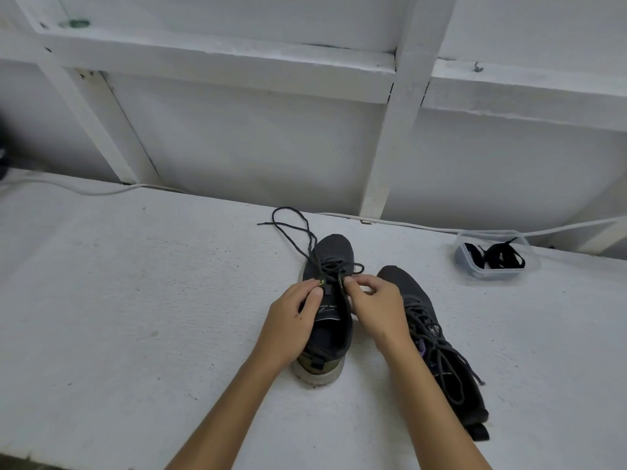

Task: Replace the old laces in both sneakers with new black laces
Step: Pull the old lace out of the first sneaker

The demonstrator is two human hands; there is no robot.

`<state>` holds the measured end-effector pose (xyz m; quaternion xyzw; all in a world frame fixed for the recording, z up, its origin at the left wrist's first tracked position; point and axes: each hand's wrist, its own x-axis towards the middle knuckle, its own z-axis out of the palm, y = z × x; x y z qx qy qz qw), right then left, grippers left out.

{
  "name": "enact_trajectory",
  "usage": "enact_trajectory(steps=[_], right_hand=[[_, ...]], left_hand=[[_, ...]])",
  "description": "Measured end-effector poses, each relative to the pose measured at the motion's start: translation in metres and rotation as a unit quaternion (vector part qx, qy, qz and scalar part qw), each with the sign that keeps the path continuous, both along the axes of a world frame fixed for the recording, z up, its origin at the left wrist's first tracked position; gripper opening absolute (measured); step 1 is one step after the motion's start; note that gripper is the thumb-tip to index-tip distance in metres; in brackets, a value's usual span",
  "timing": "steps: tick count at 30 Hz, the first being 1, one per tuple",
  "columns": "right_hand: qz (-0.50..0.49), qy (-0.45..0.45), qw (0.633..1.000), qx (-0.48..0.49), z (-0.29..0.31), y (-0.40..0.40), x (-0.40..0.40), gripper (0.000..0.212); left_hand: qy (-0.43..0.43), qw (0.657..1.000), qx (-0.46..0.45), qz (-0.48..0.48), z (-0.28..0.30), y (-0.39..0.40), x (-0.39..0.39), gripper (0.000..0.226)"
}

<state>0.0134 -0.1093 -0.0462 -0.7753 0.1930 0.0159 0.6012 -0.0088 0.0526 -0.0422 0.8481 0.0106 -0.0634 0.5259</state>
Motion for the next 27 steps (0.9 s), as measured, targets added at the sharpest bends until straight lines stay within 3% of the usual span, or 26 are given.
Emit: enact_trajectory(steps=[4, 8, 12, 17, 19, 22, 27], right_hand=[[0.024, -0.017, 0.999, 0.015, 0.003, 0.001, 0.001, 0.008], [0.031, -0.016, 0.999, -0.031, 0.008, 0.003, 0.003, 0.017], [-0.054, -0.011, 0.995, 0.083, 0.013, 0.001, 0.004, 0.022], [0.048, -0.001, 0.999, -0.011, 0.004, 0.000, -0.002, 0.026], [0.008, -0.024, 1.000, -0.016, 0.005, 0.003, 0.000, 0.022], [-0.102, -0.029, 0.991, 0.087, 0.009, 0.007, 0.003, 0.021], [0.037, -0.010, 0.999, 0.034, 0.007, 0.003, -0.005, 0.020]], left_hand=[[0.002, 1.000, -0.002, -0.001, -0.001, 0.000, 0.000, 0.037], [0.001, 1.000, 0.003, -0.003, -0.002, 0.000, 0.000, 0.038], [0.003, 1.000, -0.006, -0.001, -0.002, 0.000, 0.000, 0.038], [-0.001, 1.000, -0.001, -0.001, -0.002, -0.001, 0.001, 0.038], [0.003, 1.000, -0.005, 0.000, -0.002, 0.000, 0.000, 0.038], [0.006, 1.000, -0.014, 0.002, -0.001, 0.001, -0.001, 0.038], [0.001, 1.000, -0.003, 0.001, 0.000, -0.001, -0.001, 0.038]])
